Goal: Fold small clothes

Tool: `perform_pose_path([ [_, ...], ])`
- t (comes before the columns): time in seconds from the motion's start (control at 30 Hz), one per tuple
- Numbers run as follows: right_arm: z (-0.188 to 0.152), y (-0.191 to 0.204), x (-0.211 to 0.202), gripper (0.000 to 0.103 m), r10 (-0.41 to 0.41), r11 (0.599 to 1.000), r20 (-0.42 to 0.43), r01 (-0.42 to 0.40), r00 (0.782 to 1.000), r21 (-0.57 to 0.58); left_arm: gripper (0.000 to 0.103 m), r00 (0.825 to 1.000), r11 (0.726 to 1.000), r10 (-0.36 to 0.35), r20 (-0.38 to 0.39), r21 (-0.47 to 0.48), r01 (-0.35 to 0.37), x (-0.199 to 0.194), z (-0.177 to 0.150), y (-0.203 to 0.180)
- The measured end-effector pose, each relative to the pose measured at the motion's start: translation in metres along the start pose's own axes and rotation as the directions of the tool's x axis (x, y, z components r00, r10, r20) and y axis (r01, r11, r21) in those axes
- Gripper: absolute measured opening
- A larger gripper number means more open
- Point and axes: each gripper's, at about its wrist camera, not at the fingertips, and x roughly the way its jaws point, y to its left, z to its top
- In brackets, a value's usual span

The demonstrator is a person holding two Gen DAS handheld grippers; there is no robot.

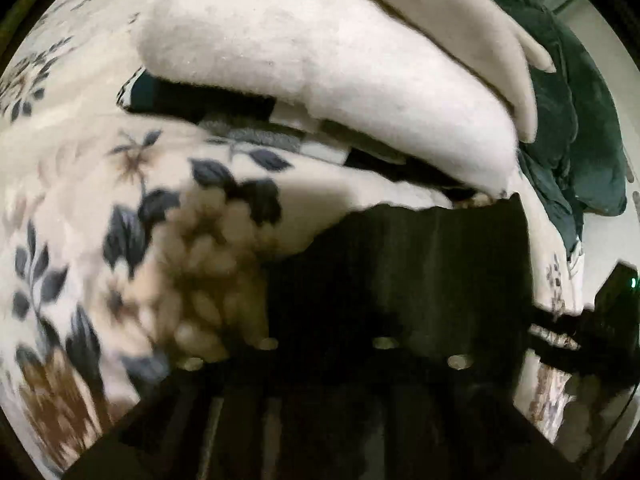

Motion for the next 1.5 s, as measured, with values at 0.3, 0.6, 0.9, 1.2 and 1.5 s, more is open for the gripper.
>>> perform_pose_path([
  [0.3,-0.004,0.046,0.038,0.025,-0.213,0.967,0.027,0.214,0.977,-0.138,0.007,0.999,1.000,-0.014,-0.043,-0.011,0.014,0.016,0.009,0.026],
  [0.6,0.012,0.019,0.018,0.045,-0.064,0.995,-0.034,0.061,0.997,-0.074,0.061,0.987,0.984,-0.148,-0.057,-0.106,0.141,0.000,0.004,0.046],
  [0.9,0.045,0.002,0.042,0.071,0.015,0.997,-0.102,-0.023,0.995,-0.079,0.066,0.984,0.979,-0.177,-0.017,-0.108,0.174,0.027,0.023,0.033],
  [1.2,0.051,0.013,0.031,0.008,-0.057,0.991,0.011,0.058,0.998,-0.121,0.007,0.995,0.993,-0.094,0.018,-0.071,0.095,0.035,0.043,0.020],
  [1.5,0.029,-0.009,-0.012,0.060,0.091,0.993,-0.115,-0.099,0.989,-0.066,0.054,0.979,0.973,-0.203,-0.002,-0.116,0.201,-0.028,0.002,0.033],
])
